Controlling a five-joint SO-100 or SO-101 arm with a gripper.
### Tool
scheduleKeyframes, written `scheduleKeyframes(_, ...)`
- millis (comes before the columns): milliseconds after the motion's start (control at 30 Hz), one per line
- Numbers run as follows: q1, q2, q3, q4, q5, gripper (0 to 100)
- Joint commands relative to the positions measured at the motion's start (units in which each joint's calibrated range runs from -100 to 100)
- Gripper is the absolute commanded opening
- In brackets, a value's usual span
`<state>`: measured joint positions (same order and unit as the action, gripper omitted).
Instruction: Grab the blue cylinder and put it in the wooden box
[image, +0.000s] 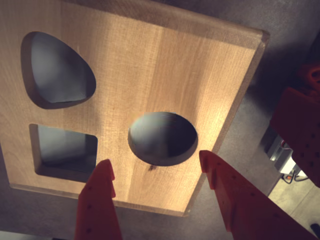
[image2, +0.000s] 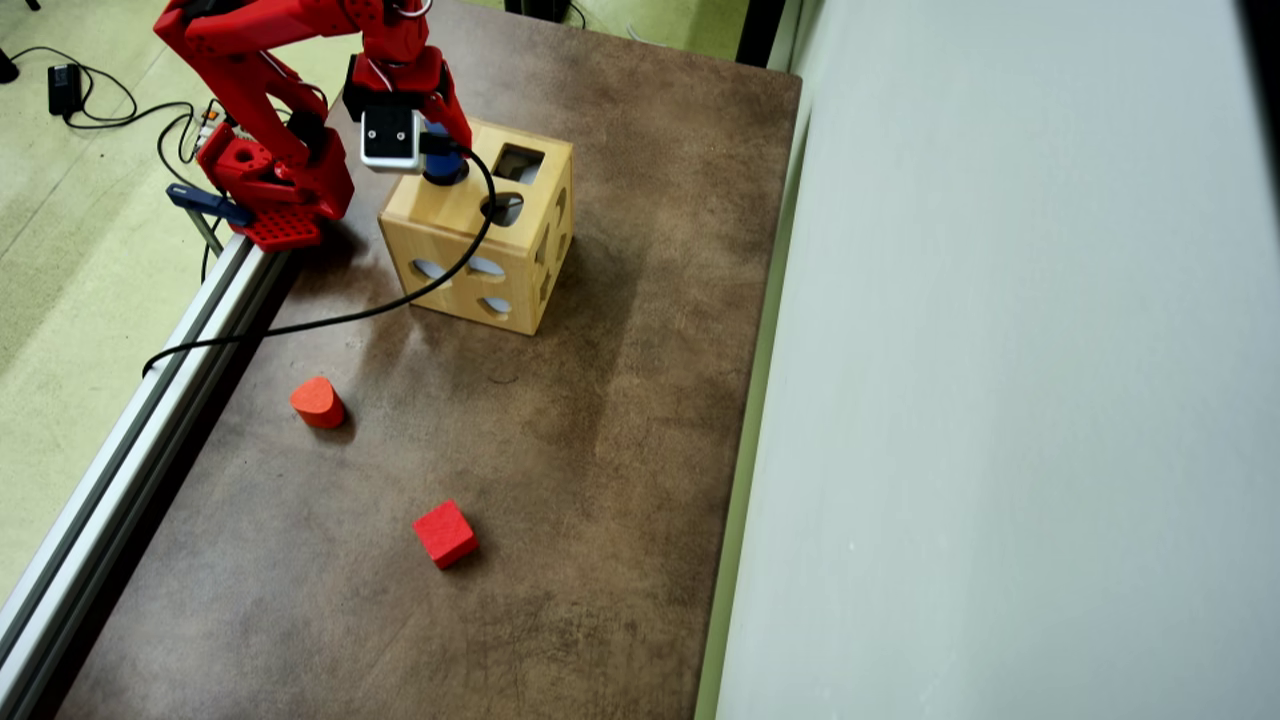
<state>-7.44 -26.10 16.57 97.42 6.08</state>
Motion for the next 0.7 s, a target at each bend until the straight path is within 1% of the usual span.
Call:
scheduleKeyframes(0, 0.2, -2.0, -0.2, 0.3, 0.0, 28)
scheduleKeyframes(233, 0.2, -2.1, -0.4, 0.3, -0.1, 28)
scheduleKeyframes(333, 0.2, -4.9, -1.1, 0.3, -0.2, 27)
scheduleKeyframes(500, 0.2, -16.0, -1.2, 0.3, 0.2, 27)
scheduleKeyframes(667, -0.2, -32.3, -1.2, 0.3, 0.3, 27)
